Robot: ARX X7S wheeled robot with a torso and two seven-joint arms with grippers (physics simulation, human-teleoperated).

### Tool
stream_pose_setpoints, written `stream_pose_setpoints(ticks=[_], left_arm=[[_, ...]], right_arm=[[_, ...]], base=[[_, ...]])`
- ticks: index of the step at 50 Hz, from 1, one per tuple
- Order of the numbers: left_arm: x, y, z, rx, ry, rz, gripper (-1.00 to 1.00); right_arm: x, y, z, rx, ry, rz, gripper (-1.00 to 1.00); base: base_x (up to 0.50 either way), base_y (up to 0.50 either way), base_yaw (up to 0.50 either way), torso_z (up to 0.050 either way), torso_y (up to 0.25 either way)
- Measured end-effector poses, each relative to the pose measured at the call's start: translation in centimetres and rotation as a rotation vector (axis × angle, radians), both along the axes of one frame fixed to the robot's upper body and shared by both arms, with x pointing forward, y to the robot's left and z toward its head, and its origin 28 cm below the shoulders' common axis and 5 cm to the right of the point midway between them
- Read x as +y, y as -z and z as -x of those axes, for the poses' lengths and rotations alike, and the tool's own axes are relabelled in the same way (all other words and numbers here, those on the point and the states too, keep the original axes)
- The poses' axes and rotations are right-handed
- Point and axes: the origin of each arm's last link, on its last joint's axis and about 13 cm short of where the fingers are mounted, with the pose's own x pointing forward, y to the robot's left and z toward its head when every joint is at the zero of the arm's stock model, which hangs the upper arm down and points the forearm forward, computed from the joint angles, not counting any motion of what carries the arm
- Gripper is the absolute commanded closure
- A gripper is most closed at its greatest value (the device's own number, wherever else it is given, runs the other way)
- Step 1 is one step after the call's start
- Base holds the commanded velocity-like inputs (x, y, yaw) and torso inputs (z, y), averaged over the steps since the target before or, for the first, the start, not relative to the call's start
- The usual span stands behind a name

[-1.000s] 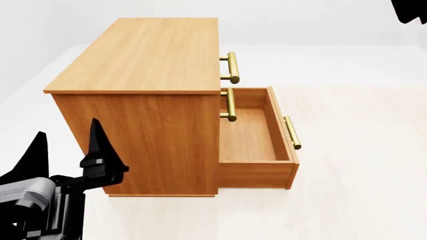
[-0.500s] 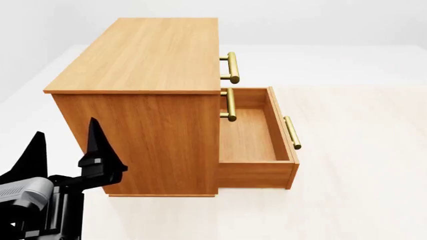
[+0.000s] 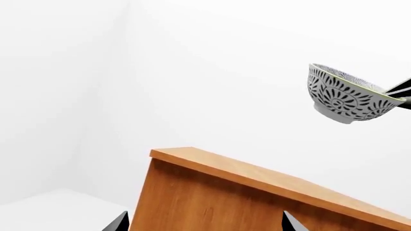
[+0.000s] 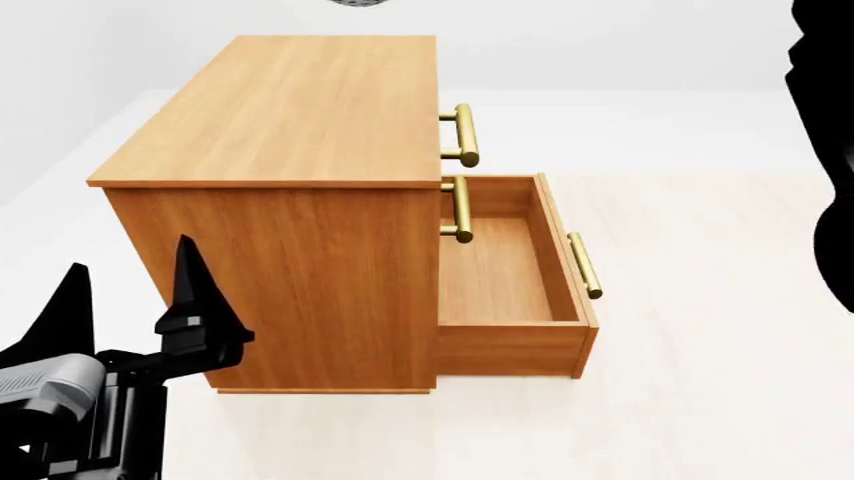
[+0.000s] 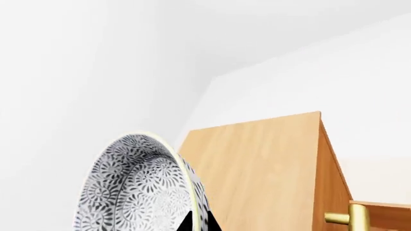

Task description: Put the bowl on top of the cabinet.

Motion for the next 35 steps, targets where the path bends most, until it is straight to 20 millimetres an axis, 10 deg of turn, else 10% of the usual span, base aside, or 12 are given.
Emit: stream_pose_setpoints(ticks=[35], left_arm=[[0.0,-0.1,0.1,-0.004,-0.006,-0.001,-1.00]], right_arm=[[1.6,5.0,-1.6,0.115,-0.058,0.058,1.00]], base=[[0.00,0.00,0.00,0.000,0.000]])
